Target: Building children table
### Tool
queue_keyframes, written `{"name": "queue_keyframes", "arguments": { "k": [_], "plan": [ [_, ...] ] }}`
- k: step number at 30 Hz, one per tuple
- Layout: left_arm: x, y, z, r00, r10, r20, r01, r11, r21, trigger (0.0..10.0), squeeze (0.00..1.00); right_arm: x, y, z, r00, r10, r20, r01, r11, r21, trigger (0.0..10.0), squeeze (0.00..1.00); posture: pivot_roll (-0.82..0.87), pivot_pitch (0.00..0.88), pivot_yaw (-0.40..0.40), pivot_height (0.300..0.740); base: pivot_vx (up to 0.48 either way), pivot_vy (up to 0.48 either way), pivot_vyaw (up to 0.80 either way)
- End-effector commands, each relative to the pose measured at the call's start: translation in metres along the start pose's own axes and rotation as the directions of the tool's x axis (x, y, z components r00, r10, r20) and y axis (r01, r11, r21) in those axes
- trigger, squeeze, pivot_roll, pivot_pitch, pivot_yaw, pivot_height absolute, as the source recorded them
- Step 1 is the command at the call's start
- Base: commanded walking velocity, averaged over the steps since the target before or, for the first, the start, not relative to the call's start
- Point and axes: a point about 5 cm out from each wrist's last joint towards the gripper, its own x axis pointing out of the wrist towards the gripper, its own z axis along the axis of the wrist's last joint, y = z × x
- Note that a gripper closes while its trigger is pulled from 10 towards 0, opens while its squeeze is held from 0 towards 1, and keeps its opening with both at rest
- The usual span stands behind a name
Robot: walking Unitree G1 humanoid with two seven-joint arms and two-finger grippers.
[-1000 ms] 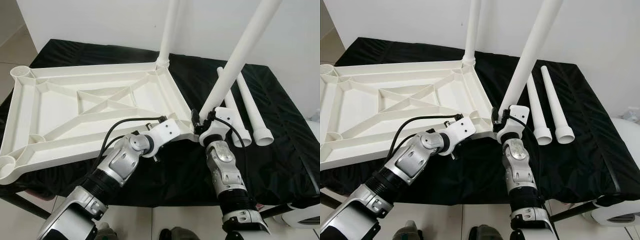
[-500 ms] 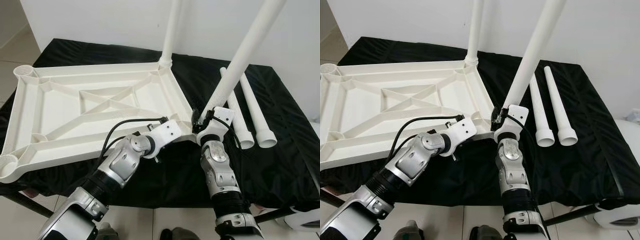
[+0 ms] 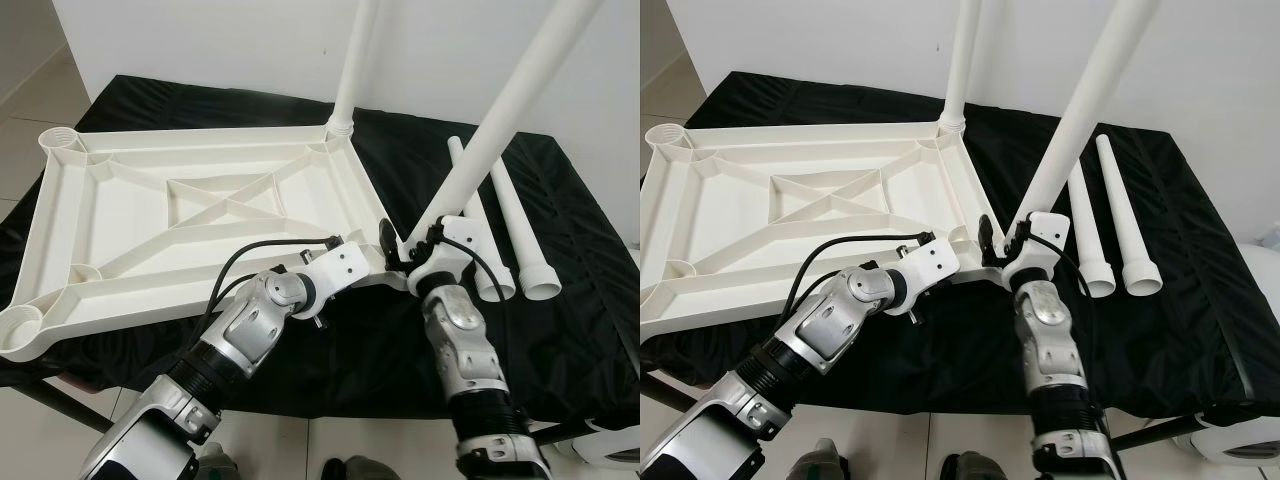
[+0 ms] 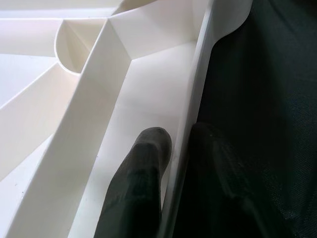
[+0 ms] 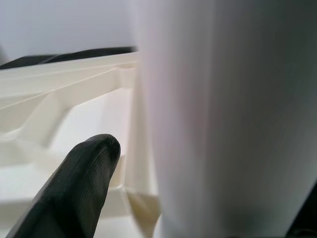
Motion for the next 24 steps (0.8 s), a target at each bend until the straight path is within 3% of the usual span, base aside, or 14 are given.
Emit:
{"name": "queue_keyframes", "arguments": {
  "k": [1,4,8,13,15,24],
  "plan": [
    [0.004,-0.012,0.009,0.996,-0.083,0.034,0.082,0.996,0.022,10.0,0.0,-0.004,-0.004,-0.001,0.996,0.088,-0.007,-0.088,0.996,-0.005,10.0,0.0,0.03,0.009,-0.078,0.74,0.0,0.0,0.0],
    [0.004,-0.012,0.01,0.996,-0.083,0.034,0.082,0.996,0.021,10.0,0.0,-0.008,-0.018,0.001,0.982,0.188,-0.014,-0.188,0.981,-0.038,10.0,0.0,0.03,0.01,-0.078,0.74,0.0,0.0,0.0],
    [0.004,-0.011,0.01,0.996,-0.082,0.034,0.082,0.996,0.021,10.0,0.0,-0.008,-0.028,0.006,0.973,0.23,-0.012,-0.23,0.972,-0.04,10.0,0.0,0.03,0.009,-0.077,0.74,0.0,0.0,0.0],
    [0.004,-0.011,0.01,0.996,-0.08,0.034,0.08,0.997,0.021,10.0,0.0,-0.006,-0.05,0.015,0.94,0.338,-0.051,-0.34,0.939,-0.051,10.0,0.0,0.03,0.007,-0.079,0.74,0.0,0.0,0.0],
    [0.004,-0.011,0.01,0.996,-0.081,0.035,0.08,0.997,0.022,10.0,0.0,-0.008,-0.061,0.012,0.905,0.412,-0.107,-0.418,0.908,-0.037,10.0,0.0,0.03,0.006,-0.077,0.74,0.0,0.0,0.0],
    [0.005,-0.012,0.01,0.996,-0.087,0.036,0.086,0.996,0.027,10.0,0.0,-0.007,-0.067,0.009,0.855,0.493,-0.159,-0.505,0.862,-0.04,10.0,0.0,0.03,0.0,-0.072,0.74,0.0,0.0,0.0]
  ]
}}
